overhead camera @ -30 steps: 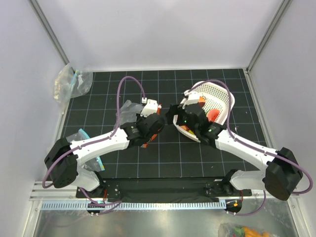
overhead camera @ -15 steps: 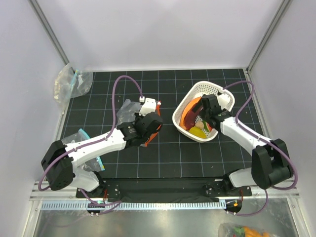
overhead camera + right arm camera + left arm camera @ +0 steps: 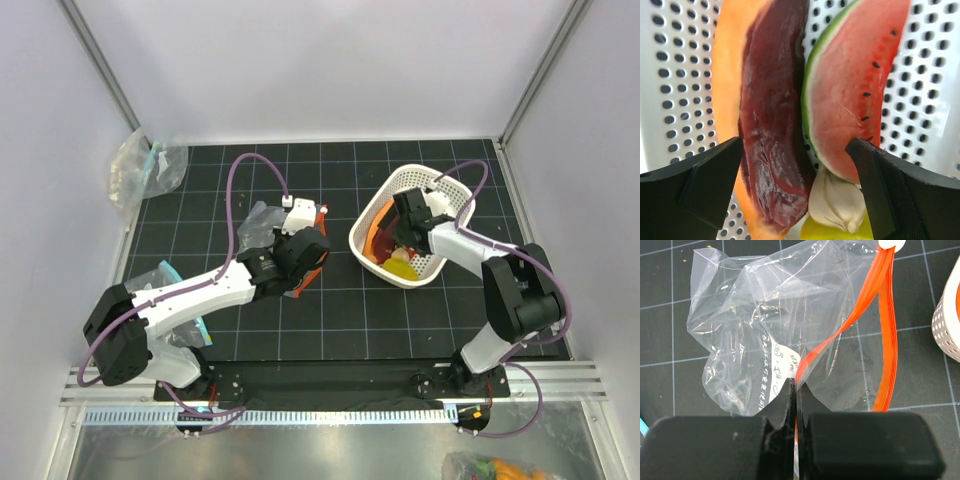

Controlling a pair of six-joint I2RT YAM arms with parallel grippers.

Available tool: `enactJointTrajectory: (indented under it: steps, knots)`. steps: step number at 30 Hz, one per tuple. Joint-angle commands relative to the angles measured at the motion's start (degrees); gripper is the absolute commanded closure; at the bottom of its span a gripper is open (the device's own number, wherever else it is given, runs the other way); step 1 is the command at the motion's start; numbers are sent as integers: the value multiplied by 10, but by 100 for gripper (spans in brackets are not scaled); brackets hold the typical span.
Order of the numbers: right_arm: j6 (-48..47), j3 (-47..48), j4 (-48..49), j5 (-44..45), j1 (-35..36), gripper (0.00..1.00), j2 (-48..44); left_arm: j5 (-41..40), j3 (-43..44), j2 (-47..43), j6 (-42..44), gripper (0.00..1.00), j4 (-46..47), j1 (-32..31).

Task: Place the food in the zip-top bag and seal the zipper
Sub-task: Move the bin to the center of the board.

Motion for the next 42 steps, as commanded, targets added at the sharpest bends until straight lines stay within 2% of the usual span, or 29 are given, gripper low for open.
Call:
enactJointTrajectory:
  steps: [1, 7, 10, 11, 13, 16, 17, 19, 23, 31, 35, 37, 39, 40, 42]
  knots:
    - [-21, -17, 121, -85, 1, 0, 15, 3, 6, -11, -3, 100, 18, 1]
    - [-30, -20, 183, -136, 0, 1, 37, 7, 7, -9, -3, 100, 17, 1]
    - [-25, -22, 196, -149, -1, 7, 43, 8, 7, -10, -2, 100, 17, 0]
    - [-24, -19, 187, -145, -1, 12, 46, 9, 7, -11, -2, 100, 17, 0]
    - [-12, -14, 175, -135, -2, 13, 55, 9, 6, -12, -3, 100, 17, 0]
    - [8, -3, 141, -123, -7, 10, 70, 8, 7, -8, -3, 100, 18, 0]
    - [12, 2, 113, -111, -6, 6, 79, 8, 7, -8, -3, 100, 18, 0]
    - [16, 22, 83, -77, -6, 3, 84, 9, 10, -1, -2, 100, 18, 0]
    - [36, 36, 2, -19, -6, 2, 69, 8, 12, 3, -2, 100, 16, 0]
    - [109, -39, -48, 144, -6, 3, -93, 1, 11, 1, -1, 100, 16, 0]
    - [128, -66, -58, 189, -6, 4, -149, 1, 11, 0, -2, 100, 16, 0]
    - [113, -81, -40, 186, -6, 4, -164, 3, 10, 0, -2, 100, 15, 0]
    - [83, -92, 3, 148, -6, 3, -176, 4, 12, 0, -2, 100, 15, 0]
    - [29, -97, 35, 115, -6, 3, -177, 5, 11, 0, -2, 100, 15, 0]
    - [3, -107, 103, 29, -6, 2, -172, 5, 11, 0, -3, 100, 15, 0]
